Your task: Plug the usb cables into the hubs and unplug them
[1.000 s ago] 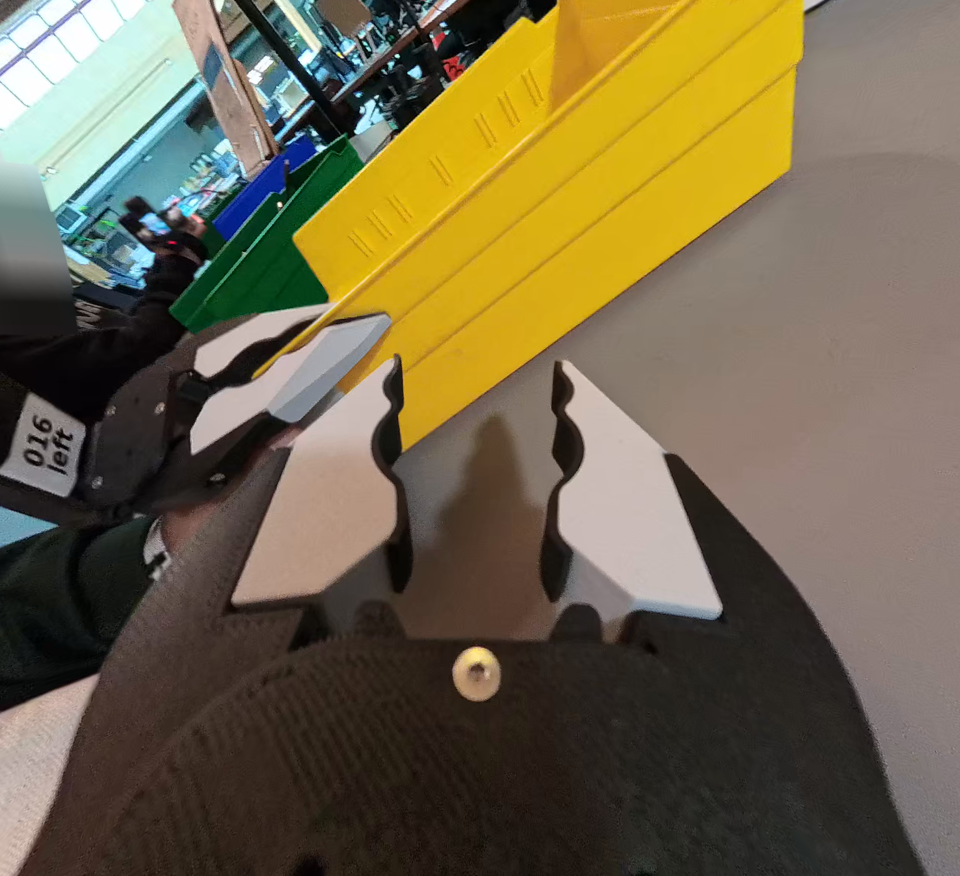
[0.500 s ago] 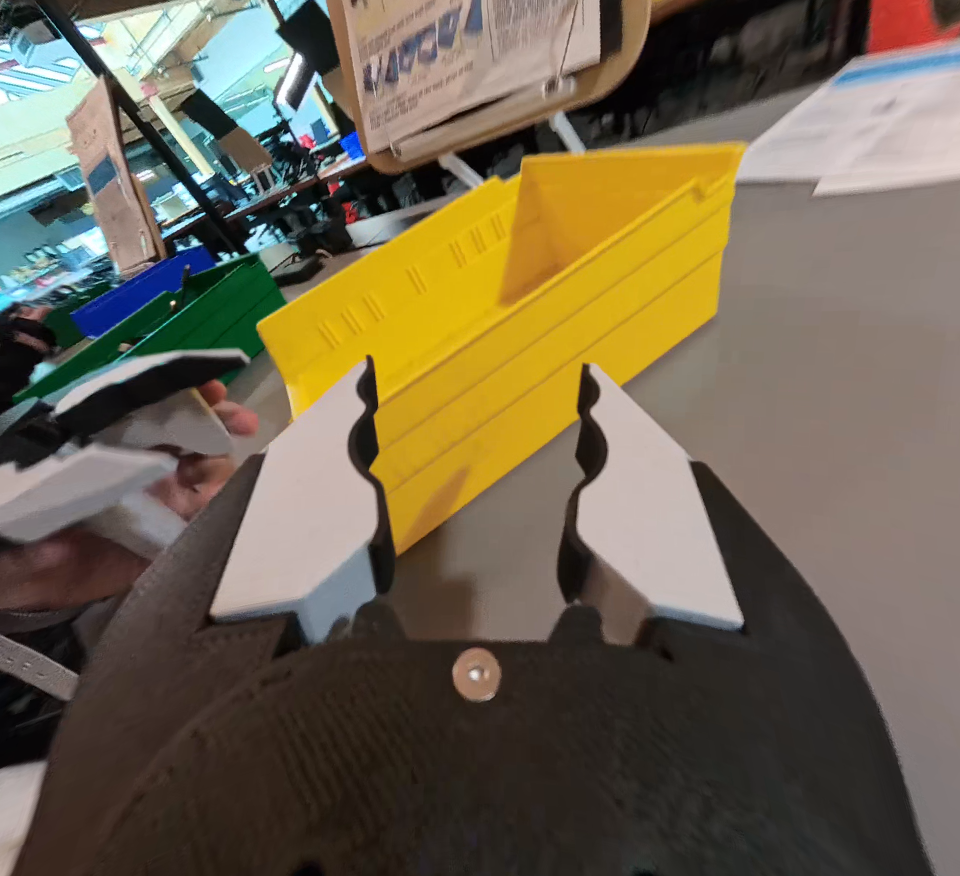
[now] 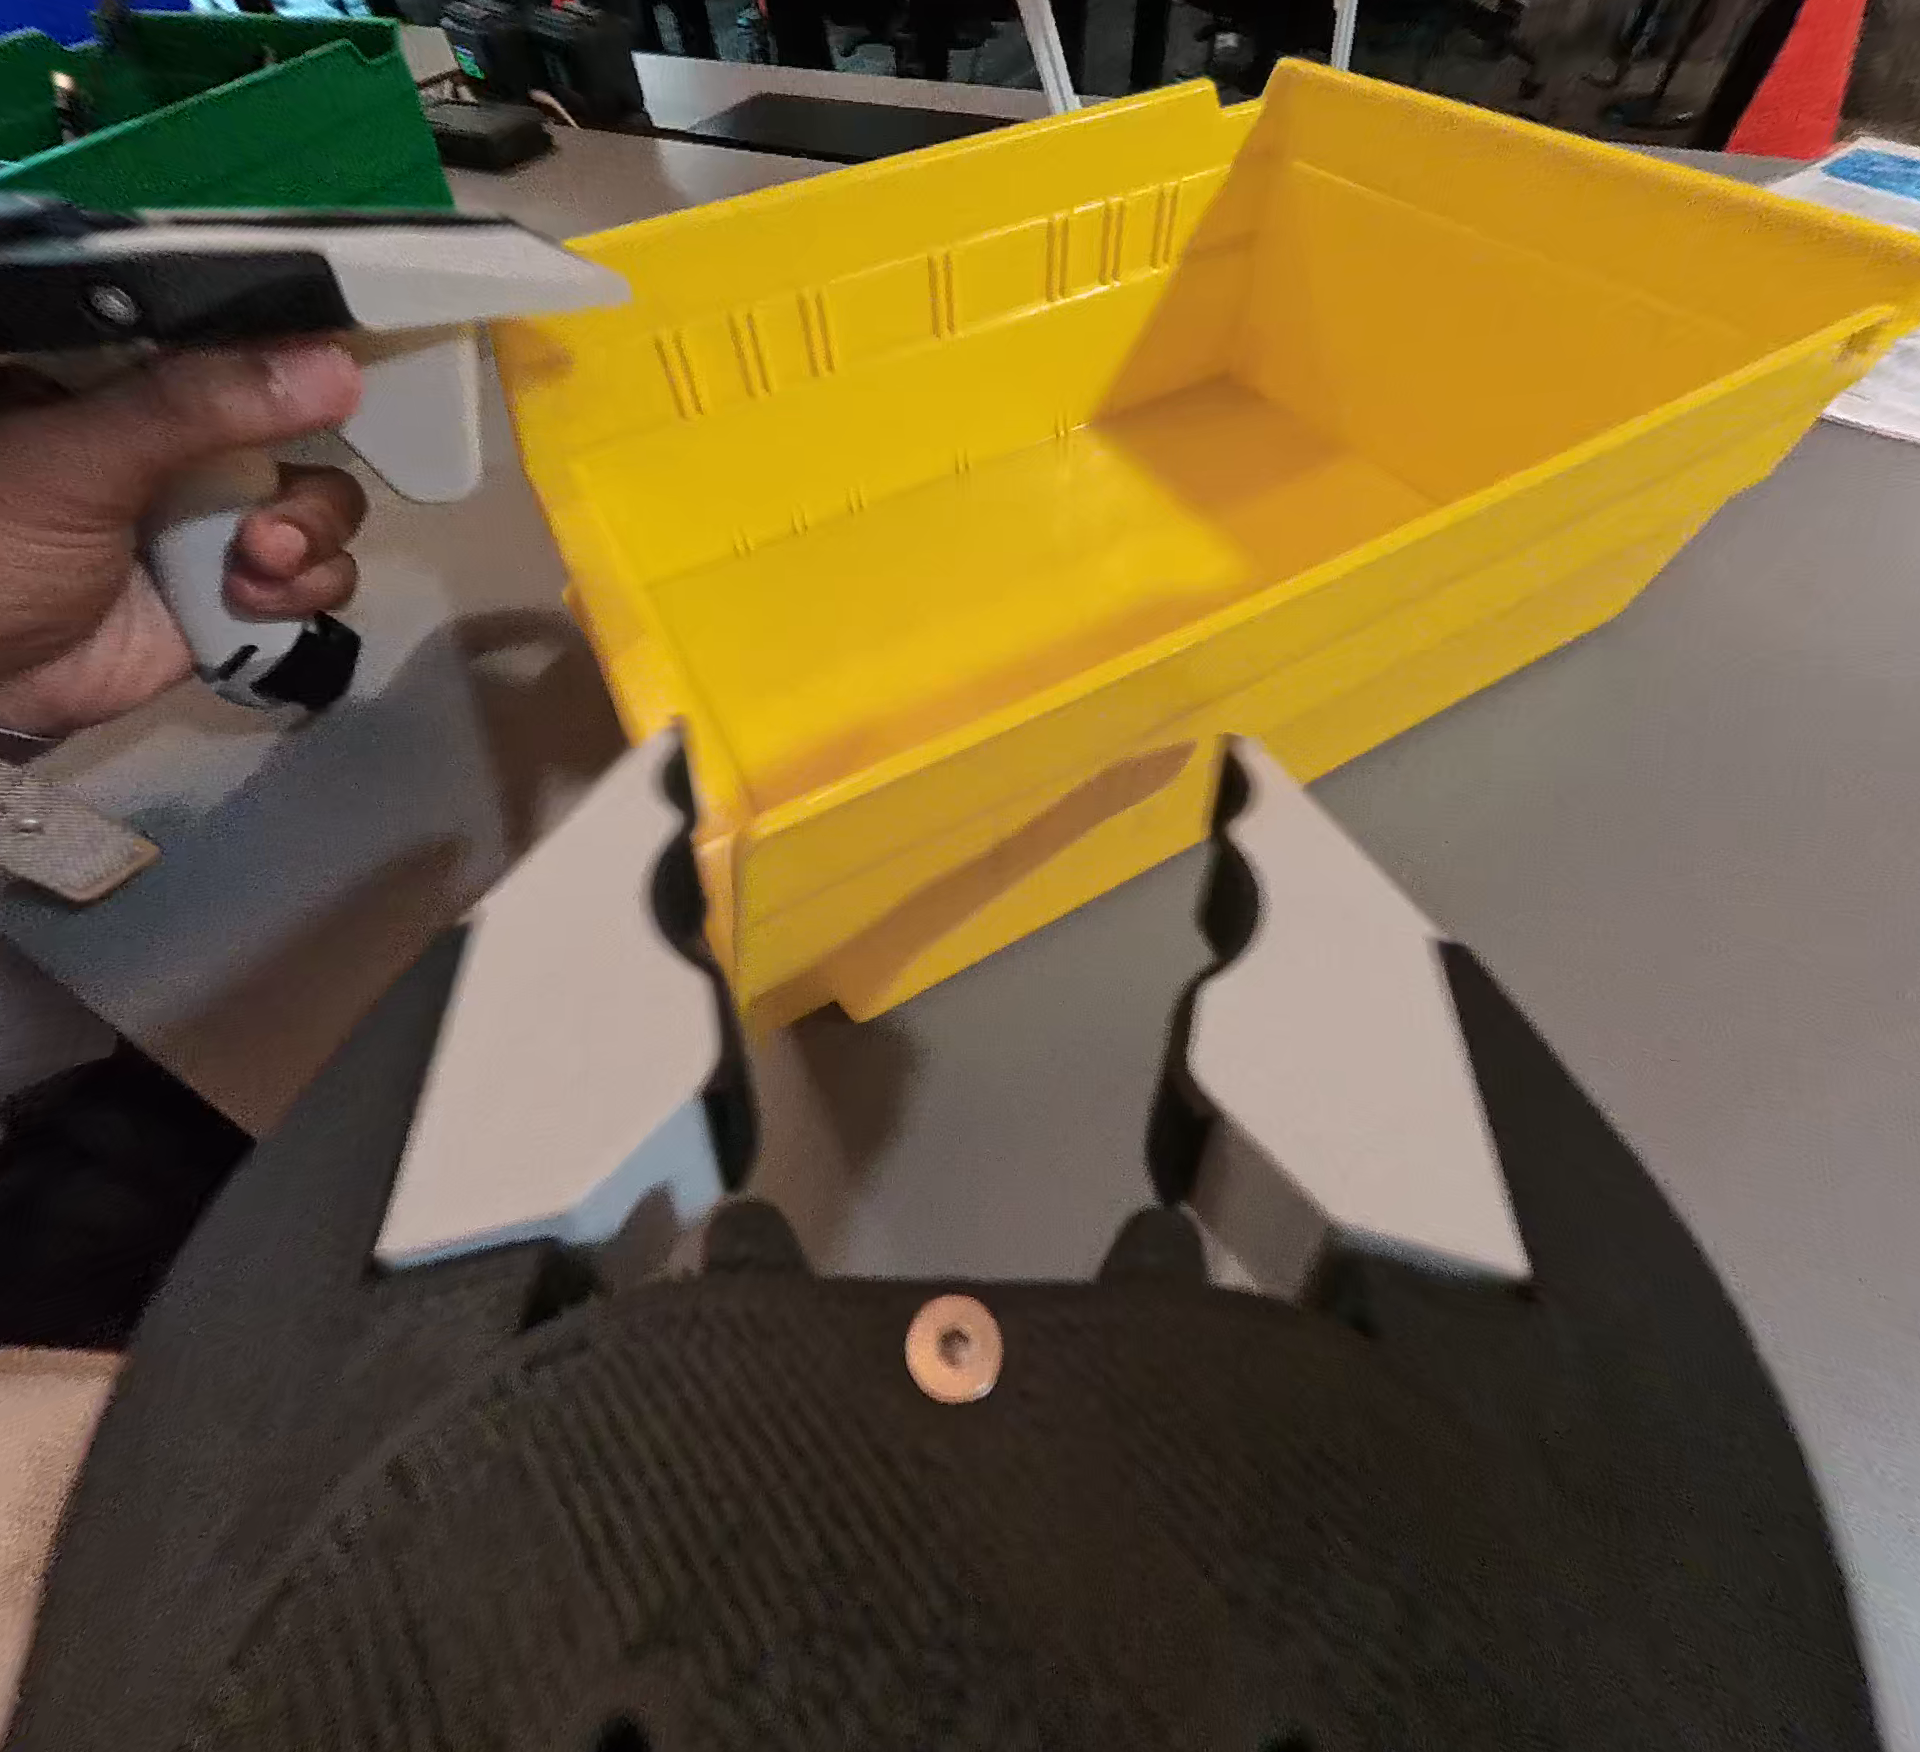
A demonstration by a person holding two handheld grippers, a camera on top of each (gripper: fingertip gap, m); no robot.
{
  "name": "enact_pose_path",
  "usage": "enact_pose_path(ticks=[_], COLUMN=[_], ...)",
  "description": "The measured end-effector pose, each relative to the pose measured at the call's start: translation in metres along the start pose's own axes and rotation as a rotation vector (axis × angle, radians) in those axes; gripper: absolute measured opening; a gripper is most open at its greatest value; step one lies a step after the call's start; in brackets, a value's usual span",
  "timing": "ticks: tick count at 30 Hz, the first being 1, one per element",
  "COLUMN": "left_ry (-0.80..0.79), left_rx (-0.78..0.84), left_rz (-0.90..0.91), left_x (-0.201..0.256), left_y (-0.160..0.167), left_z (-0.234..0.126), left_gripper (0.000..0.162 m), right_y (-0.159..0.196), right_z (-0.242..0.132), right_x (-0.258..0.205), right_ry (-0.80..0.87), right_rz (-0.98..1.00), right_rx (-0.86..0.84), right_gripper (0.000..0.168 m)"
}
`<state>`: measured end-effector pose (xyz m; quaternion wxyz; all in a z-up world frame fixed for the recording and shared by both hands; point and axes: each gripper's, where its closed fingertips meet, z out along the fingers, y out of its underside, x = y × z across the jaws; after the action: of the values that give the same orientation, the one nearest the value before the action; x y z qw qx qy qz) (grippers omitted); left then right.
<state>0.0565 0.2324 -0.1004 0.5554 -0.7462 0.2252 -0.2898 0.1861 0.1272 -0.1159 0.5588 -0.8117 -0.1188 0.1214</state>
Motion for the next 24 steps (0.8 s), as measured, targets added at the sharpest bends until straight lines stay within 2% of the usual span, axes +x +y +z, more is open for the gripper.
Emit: enact_pose_path(ticks=[1, 3, 4, 8, 10, 17, 20, 24], left_ry=[0.042, 0.133, 0.169, 0.333, 0.376, 0.359, 0.353, 0.339], left_rx=[-0.022, 0.006, 0.028, 0.085, 0.079, 0.032, 0.019, 0.004], left_rz=[0.01, 0.033, 0.048, 0.05, 0.018, 0.023, 0.054, 0.118], left_x=[0.008, 0.029, 0.037, 0.066, 0.071, 0.067, 0.068, 0.071], left_y=[0.004, 0.001, -0.001, -0.008, -0.006, 0.003, 0.006, 0.011], left_z=[0.002, 0.0, -0.002, -0.011, -0.012, -0.005, -0.004, -0.002], left_gripper=[0.047, 0.042, 0.042, 0.018, 0.017, 0.016, 0.016, 0.015], right_y=[-0.003, -0.004, -0.004, -0.005, -0.003, 0.01, 0.017, 0.025], right_z=[-0.002, -0.006, -0.009, -0.027, -0.041, -0.112, -0.141, -0.163], right_x=[0.001, 0.013, 0.025, 0.102, 0.147, 0.254, 0.283, 0.304], right_ry=[-0.036, -0.052, -0.025, 0.172, 0.27, 0.292, 0.356, 0.436], right_rz=[0.008, 0.014, -0.001, -0.08, -0.079, 0.266, 0.268, 0.225], right_rx=[0.013, 0.01, 0.004, -0.039, -0.053, 0.088, 0.104, 0.091], right_gripper=[0.09, 0.084, 0.071, 0.021, 0.006, 0.004, 0.004, 0.001])
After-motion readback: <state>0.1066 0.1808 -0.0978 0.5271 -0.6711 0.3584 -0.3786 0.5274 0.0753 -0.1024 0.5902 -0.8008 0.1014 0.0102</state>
